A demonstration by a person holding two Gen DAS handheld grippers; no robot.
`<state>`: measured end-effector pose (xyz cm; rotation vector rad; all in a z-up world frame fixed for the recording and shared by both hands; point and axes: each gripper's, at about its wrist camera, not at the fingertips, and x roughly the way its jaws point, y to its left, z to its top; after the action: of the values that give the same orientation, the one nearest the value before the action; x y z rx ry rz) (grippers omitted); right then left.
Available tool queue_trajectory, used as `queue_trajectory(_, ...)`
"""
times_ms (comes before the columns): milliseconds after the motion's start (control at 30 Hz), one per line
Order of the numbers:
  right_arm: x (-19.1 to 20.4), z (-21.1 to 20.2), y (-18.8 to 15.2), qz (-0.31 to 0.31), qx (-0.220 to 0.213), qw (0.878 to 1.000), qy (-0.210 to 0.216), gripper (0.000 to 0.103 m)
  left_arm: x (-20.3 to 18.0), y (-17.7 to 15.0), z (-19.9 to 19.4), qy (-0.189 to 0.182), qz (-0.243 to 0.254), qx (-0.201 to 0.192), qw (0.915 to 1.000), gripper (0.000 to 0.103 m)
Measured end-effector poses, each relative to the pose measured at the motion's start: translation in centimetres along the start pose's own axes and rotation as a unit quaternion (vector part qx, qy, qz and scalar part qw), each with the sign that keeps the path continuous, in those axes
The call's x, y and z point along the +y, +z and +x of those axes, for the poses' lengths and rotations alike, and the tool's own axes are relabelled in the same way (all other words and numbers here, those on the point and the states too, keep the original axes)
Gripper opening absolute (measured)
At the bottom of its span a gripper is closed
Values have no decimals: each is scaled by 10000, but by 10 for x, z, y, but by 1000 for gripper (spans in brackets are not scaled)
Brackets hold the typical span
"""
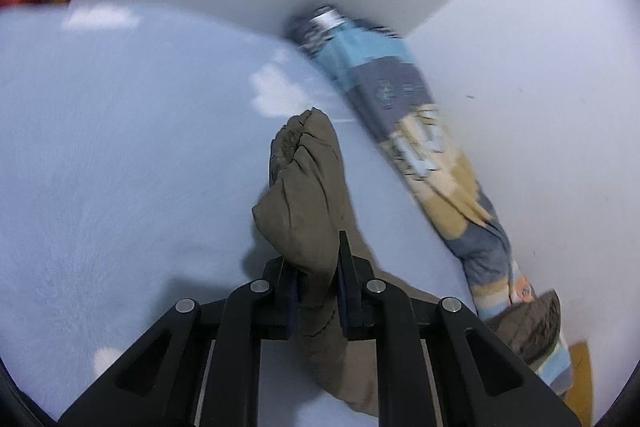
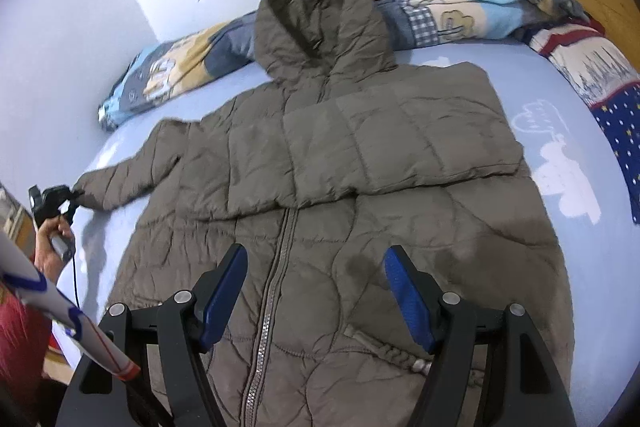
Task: Fold large clothes
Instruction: 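Grasp the other sleeve cuff with the left gripper and lift it, then fold the held sleeve across the jacket chest and open the left gripper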
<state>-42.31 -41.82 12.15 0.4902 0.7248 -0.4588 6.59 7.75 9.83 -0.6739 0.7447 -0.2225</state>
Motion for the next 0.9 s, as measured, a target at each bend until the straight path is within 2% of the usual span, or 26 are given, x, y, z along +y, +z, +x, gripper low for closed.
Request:
queue_trajectory(200, -15, -20, 14, 143, -387, 9987, -288, 76, -72, 1, -50, -624, 546, -260, 9962, 14)
queue_trajectory(333, -29, -32, 25, 201, -720, 9949, -670, 76, -134, -11, -87, -984, 1100, -409, 9882, 14)
queue_trajectory(400, -39, -35, 29, 364, -760, 9944, -638, 76, -168, -19, -103, -1121, 1418, -419, 9826, 14)
queue_trajectory(600, -63, -49, 36, 810, -892, 9915, -499, 76, -272, -64, -142, -1776, 2346, -270, 9554, 14)
queue_trajectory(733, -69, -61, 40, 901, -1095, 9885, -517, 76, -325, -114, -157, -2169, 2748, 80, 9367, 14)
queue_trajectory(900, -77, -74, 41, 1044, -1223, 9858, -484, 76, -369, -193, -152, -2361, 3171, 588, 9167, 14)
